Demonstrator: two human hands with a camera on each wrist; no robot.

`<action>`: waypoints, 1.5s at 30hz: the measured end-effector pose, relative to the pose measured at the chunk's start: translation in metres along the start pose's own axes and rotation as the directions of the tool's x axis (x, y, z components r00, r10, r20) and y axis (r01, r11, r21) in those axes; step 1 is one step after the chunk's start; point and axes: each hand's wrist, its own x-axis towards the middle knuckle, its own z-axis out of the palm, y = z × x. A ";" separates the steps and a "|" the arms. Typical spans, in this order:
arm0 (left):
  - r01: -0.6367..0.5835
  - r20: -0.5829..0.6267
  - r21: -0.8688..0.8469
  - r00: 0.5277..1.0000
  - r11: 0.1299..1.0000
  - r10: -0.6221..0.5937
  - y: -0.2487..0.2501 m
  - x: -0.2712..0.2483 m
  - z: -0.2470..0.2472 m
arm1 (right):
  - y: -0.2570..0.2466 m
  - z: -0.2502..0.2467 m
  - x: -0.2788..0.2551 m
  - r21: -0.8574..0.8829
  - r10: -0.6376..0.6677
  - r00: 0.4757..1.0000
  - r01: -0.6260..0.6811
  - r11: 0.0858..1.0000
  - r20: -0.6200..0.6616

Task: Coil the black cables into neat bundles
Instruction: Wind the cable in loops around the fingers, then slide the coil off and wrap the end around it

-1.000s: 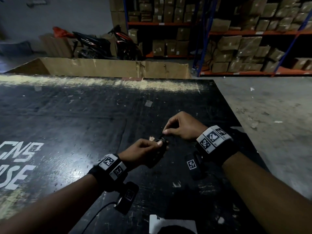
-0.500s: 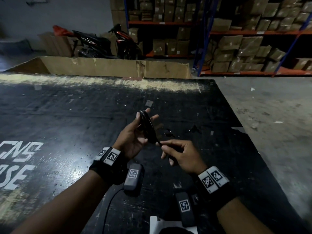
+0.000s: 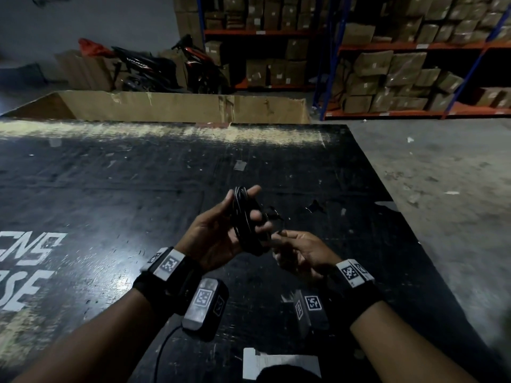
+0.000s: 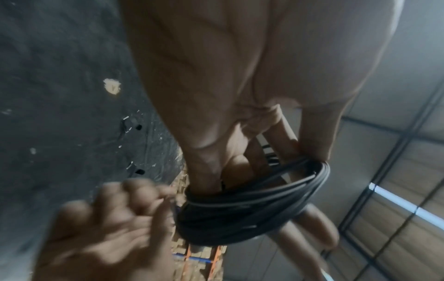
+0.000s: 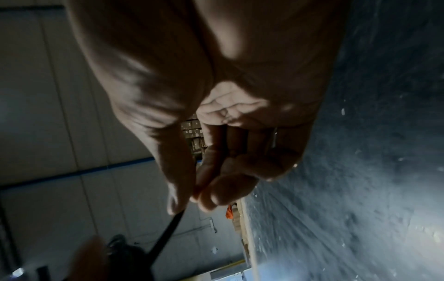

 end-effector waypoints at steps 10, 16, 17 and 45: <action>0.034 -0.045 0.088 0.999 0.996 -0.030 -0.016 -0.004 -0.017 | 0.010 0.027 -0.008 0.084 -0.133 0.980 0.147 0.986 -0.146; 0.048 -0.045 0.054 0.998 0.997 -0.045 -0.014 -0.008 -0.021 | 0.017 0.030 -0.018 0.180 -0.133 0.988 0.144 0.973 -0.072; 0.058 -0.024 0.034 0.998 0.998 -0.057 -0.014 -0.009 -0.021 | 0.020 0.031 -0.019 0.171 -0.154 0.986 0.162 0.972 -0.060; 0.234 -0.199 0.733 0.972 0.639 -0.128 -0.016 -0.002 -0.007 | -0.023 -0.008 -0.030 -0.738 -0.633 0.706 0.603 0.302 0.318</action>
